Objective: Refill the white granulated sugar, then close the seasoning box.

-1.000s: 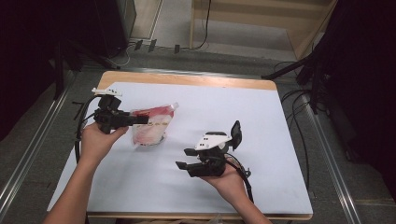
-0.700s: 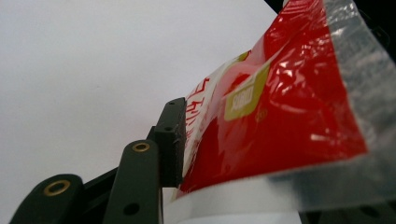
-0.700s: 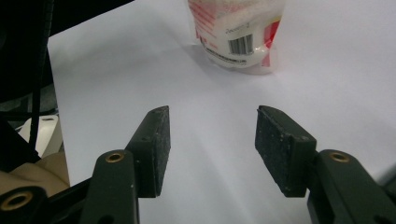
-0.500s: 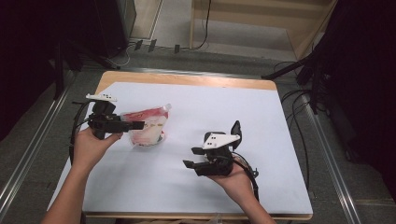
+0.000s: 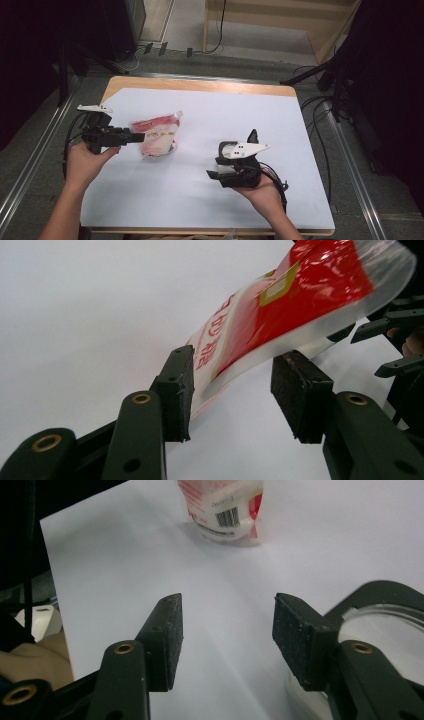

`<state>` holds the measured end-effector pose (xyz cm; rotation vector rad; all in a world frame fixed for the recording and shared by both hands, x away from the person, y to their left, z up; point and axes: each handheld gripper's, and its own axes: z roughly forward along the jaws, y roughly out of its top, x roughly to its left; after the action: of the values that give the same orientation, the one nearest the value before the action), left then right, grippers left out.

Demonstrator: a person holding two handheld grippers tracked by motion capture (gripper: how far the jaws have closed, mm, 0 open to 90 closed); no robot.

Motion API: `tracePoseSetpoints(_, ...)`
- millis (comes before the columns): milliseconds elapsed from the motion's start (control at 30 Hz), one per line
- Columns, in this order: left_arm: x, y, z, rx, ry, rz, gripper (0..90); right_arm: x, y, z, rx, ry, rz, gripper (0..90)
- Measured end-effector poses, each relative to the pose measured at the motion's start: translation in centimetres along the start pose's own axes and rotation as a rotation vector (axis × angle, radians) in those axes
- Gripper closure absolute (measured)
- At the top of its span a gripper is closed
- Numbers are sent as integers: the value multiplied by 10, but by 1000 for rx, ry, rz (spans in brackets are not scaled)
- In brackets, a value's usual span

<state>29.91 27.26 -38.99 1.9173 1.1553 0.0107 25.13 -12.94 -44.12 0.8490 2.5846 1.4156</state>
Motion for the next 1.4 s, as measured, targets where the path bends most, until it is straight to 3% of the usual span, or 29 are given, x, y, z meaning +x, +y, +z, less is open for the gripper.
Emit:
tracePoseSetpoints(133, 3, -2, -4, -9, -7, -7, 519, -3, -7, -6, 13, -5, -6, 466)
tracePoseSetpoints(333, 7, -4, -6, 17, -21, -11, 503, -14, -13, -20, 10, -31, 5, 469)
tracePoseSetpoints(500, 10, -5, -7, 27, -15, -6, 498, -22, -14, -24, 18, -17, 29, 475)
tracePoseSetpoints(733, 17, -6, -11, 30, 5, -25, 495, -23, -15, -25, 47, 20, -10, 475)
tracePoseSetpoints(933, 22, -7, -14, 22, 14, -31, 493, -29, -17, -39, 36, 45, -22, 485)
tracePoseSetpoints(1100, 26, -7, -13, 28, 25, -41, 484, -38, -20, -55, -3, 28, -1, 496)
tracePoseSetpoints(1400, 26, -7, -13, 26, 25, -35, 479, -50, -27, -75, -6, 13, 14, 571)
